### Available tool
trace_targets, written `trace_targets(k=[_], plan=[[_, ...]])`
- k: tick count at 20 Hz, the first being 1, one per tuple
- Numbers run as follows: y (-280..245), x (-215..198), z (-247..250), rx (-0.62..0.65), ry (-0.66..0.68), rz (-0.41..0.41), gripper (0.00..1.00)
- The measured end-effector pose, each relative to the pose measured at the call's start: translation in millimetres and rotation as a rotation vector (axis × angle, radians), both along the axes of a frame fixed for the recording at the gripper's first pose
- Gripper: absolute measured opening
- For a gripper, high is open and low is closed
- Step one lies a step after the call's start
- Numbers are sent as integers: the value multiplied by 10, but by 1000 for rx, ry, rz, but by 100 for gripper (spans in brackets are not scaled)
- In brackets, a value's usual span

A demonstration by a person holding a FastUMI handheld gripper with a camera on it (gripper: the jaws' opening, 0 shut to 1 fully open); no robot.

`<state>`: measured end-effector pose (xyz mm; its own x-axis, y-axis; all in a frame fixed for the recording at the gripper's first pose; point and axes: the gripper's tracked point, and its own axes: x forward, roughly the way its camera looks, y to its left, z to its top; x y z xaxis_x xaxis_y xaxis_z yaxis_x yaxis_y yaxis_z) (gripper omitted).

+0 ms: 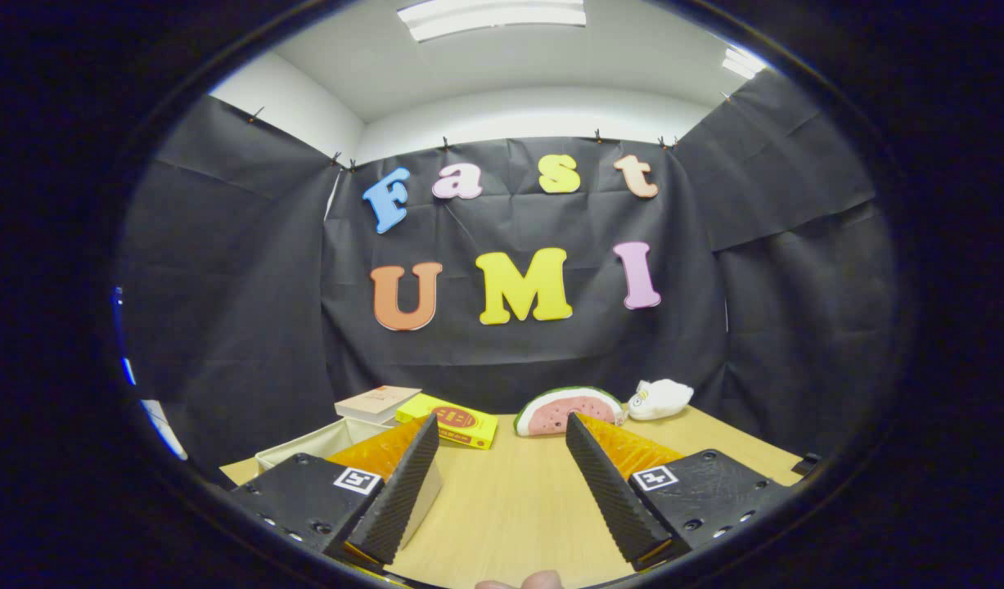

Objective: Open the storage box then place both shoes into the box .Put the left shoe in first, then the right shoe, with the right side of both shoes facing outward in a uniform manner.

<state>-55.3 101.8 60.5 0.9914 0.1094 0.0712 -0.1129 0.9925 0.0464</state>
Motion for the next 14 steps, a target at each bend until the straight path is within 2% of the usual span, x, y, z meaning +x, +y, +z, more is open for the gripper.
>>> trace_targets(k=[3,5,7,14], plan=[[-20,-150,-122,12,-6,17,95],[-104,-220,-198,7,-17,-20,95],[45,-331,-243,29,-30,18,95],[118,-186,-489,75,44,33,95]])
